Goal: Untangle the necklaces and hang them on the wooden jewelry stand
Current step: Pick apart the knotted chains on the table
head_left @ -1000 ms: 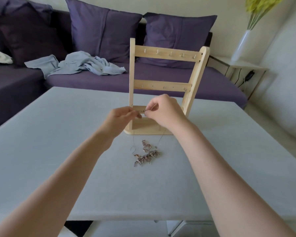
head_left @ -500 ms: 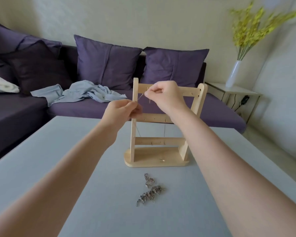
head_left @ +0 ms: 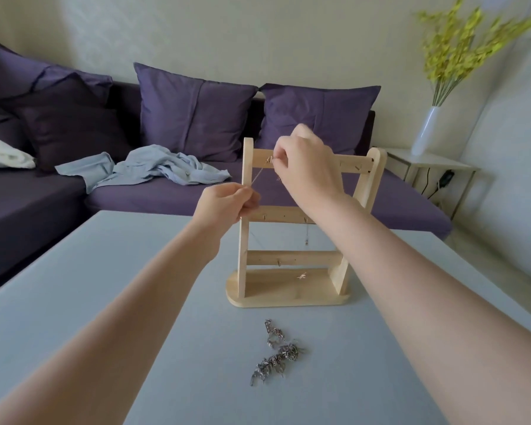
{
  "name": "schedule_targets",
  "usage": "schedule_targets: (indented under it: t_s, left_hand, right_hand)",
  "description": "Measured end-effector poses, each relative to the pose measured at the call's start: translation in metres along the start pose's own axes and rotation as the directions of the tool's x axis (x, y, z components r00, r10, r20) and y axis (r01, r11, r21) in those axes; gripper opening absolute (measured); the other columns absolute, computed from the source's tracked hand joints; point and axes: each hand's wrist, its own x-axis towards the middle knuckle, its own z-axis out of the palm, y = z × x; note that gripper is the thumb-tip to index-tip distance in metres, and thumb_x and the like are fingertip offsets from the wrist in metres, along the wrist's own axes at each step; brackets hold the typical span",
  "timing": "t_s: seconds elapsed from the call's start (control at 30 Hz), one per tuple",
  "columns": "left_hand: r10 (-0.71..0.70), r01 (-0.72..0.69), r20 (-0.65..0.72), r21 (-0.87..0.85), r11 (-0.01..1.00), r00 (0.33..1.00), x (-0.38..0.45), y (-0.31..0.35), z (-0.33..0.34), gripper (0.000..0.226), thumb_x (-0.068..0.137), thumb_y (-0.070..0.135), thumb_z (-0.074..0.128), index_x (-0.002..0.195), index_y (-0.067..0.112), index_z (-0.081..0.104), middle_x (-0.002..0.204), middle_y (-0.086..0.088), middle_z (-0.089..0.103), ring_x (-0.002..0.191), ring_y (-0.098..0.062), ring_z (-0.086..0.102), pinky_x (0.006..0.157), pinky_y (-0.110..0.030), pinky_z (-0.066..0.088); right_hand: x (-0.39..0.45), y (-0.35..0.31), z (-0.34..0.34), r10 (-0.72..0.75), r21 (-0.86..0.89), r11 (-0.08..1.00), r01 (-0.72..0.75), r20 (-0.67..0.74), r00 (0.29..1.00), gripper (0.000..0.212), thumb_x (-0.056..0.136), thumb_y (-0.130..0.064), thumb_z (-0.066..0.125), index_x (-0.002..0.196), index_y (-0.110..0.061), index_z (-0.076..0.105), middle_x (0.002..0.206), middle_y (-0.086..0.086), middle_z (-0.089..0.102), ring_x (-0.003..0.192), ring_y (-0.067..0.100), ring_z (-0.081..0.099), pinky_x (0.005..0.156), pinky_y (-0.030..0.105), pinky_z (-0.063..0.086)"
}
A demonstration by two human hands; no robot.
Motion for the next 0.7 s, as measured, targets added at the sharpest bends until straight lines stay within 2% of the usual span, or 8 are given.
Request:
schedule_targets:
  t_s: [0.1,0.2,0.33,0.4,0.47,0.57,0.63,0.7]
  left_hand:
    - [0.006,-0.01,0.04,0.083,0.997,0.999,0.0,-0.008,0.0,0.029,0.093,0.012,0.051,0.07,0.018,0.067,0.064,0.004,0.063,0.049,0.002,0.053,0.061,-0.016,0.04]
    - [0.029,-0.035,0.052,0.115,0.993,0.998,0.002,-0.015,-0.001,0.026,0.092,0.013,0.052,0.072,0.019,0.068,0.068,0.004,0.064,0.048,0.007,0.054,0.061,-0.013,0.041]
    - [0.054,-0.064,0.072,0.152,0.986,0.996,0.002,-0.023,-0.002,0.022,0.093,0.011,0.053,0.079,0.014,0.07,0.069,0.005,0.064,0.05,0.008,0.055,0.053,-0.002,0.039]
    - [0.068,-0.087,0.098,0.202,0.976,0.993,0.0,-0.028,-0.004,0.023,0.093,0.011,0.053,0.077,0.016,0.069,0.069,0.006,0.065,0.05,0.008,0.055,0.052,-0.001,0.038]
    - [0.069,-0.097,0.119,0.249,0.964,0.99,-0.001,-0.034,-0.007,0.021,0.092,0.011,0.053,0.079,0.014,0.069,0.07,0.005,0.066,0.053,0.005,0.056,0.052,-0.001,0.037]
    - [0.039,-0.081,0.142,0.302,0.95,0.989,-0.003,-0.044,-0.011,0.02,0.091,0.01,0.055,0.077,0.015,0.068,0.072,0.003,0.066,0.068,-0.009,0.062,0.06,-0.006,0.042]
    - [0.016,-0.063,0.152,0.308,0.949,0.988,-0.002,-0.051,-0.012,0.023,0.09,0.009,0.056,0.073,0.019,0.067,0.072,0.003,0.067,0.076,-0.016,0.064,0.076,-0.019,0.049]
    - [0.007,-0.056,0.155,0.31,0.949,0.988,-0.002,-0.056,-0.012,0.023,0.09,0.009,0.056,0.073,0.019,0.067,0.072,0.004,0.067,0.077,-0.017,0.065,0.079,-0.023,0.048]
  right_hand:
    - [-0.014,0.006,0.006,-0.08,0.025,0.996,0.083,-0.086,0.993,0.01,0.09,-0.01,0.057,0.093,-0.003,0.062,0.102,0.01,0.05,0.064,0.027,0.055,0.051,0.036,0.046]
    - [-0.03,0.011,0.014,-0.101,0.043,0.993,0.11,-0.17,0.98,0.019,0.081,-0.004,0.066,0.099,-0.002,0.06,0.106,0.016,0.051,0.06,0.019,0.05,0.042,0.025,0.04]
    - [-0.044,0.013,0.017,-0.067,0.165,0.98,0.11,-0.245,0.967,0.014,0.082,0.002,0.061,0.096,0.0,0.06,0.103,0.016,0.055,0.064,0.019,0.053,0.048,0.028,0.044]
    - [-0.052,0.016,0.021,0.014,0.302,0.953,0.035,-0.157,0.987,0.006,0.086,0.0,0.057,0.087,0.0,0.062,0.089,0.009,0.061,0.068,0.021,0.056,0.059,0.038,0.05]
    - [-0.062,0.019,0.025,0.119,0.357,0.929,-0.098,-0.039,0.992,0.012,0.088,-0.005,0.056,0.082,-0.004,0.066,0.074,0.004,0.065,0.066,0.021,0.06,0.063,0.039,0.051]
    - [-0.073,0.022,0.03,0.22,0.37,0.891,-0.264,0.157,0.963,0.021,0.091,-0.018,0.057,0.076,-0.009,0.07,0.065,-0.001,0.067,0.06,0.015,0.061,0.061,0.029,0.05]
    - [-0.076,0.024,0.034,0.244,0.396,0.855,-0.334,0.26,0.934,0.024,0.092,-0.02,0.058,0.076,-0.009,0.072,0.067,-0.001,0.067,0.055,0.006,0.053,0.058,0.022,0.043]
    - [-0.078,0.026,0.036,0.242,0.403,0.837,-0.369,0.333,0.911,0.023,0.091,-0.019,0.058,0.078,-0.008,0.073,0.072,0.001,0.069,0.055,0.002,0.05,0.053,0.011,0.036]
